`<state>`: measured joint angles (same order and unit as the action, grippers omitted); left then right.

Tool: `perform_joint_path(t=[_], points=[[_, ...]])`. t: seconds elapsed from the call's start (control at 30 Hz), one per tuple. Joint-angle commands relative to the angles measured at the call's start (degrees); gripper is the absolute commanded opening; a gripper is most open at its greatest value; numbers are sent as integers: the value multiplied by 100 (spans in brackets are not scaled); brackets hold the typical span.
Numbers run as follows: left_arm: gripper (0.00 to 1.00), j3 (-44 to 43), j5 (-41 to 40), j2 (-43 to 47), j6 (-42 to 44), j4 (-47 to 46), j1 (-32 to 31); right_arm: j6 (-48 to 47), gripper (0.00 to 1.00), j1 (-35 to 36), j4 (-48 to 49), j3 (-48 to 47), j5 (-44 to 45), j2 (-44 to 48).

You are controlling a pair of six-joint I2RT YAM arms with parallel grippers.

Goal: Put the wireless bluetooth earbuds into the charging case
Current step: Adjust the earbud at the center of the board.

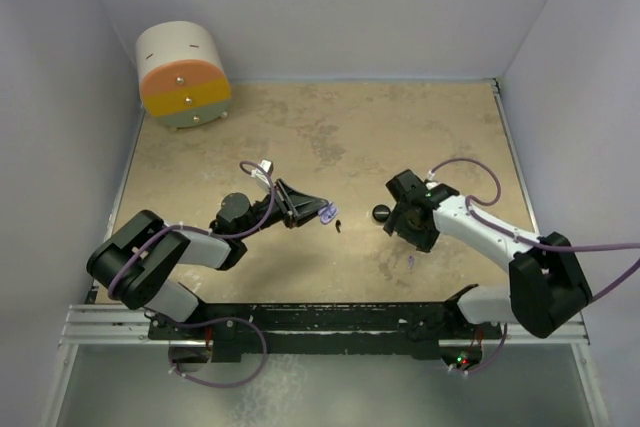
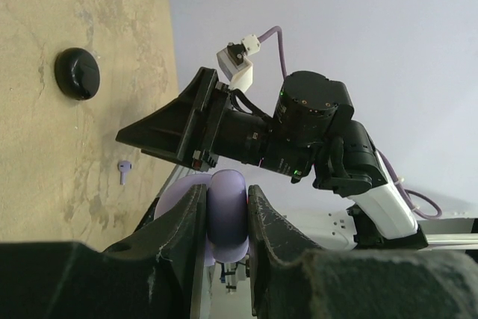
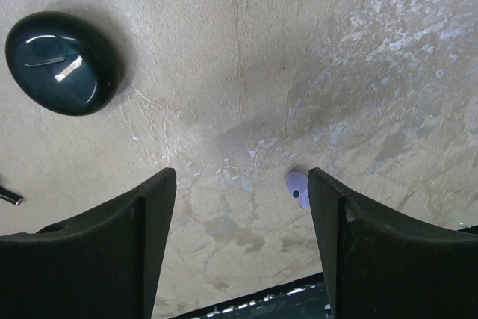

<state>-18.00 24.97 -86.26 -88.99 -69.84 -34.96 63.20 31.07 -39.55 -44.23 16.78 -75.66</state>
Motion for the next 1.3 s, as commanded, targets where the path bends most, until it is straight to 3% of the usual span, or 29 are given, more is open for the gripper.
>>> perform_joint_path(t=[0.0,0.47,1.0,1.27], points=[[0,-110,93,-29,-57,-469,-11,-211,73,-62,-37,-93,-122,-129],[0,-121,225,-112,-117,-530,-11,158,71,-84,49,118,-452,-89],[0,-20,323,-84,-184,-631,-11,562,72,-70,-20,160,-160,-376],[0,-37,355,-134,-226,-705,-11,734,72,199,7,186,-338,-526]])
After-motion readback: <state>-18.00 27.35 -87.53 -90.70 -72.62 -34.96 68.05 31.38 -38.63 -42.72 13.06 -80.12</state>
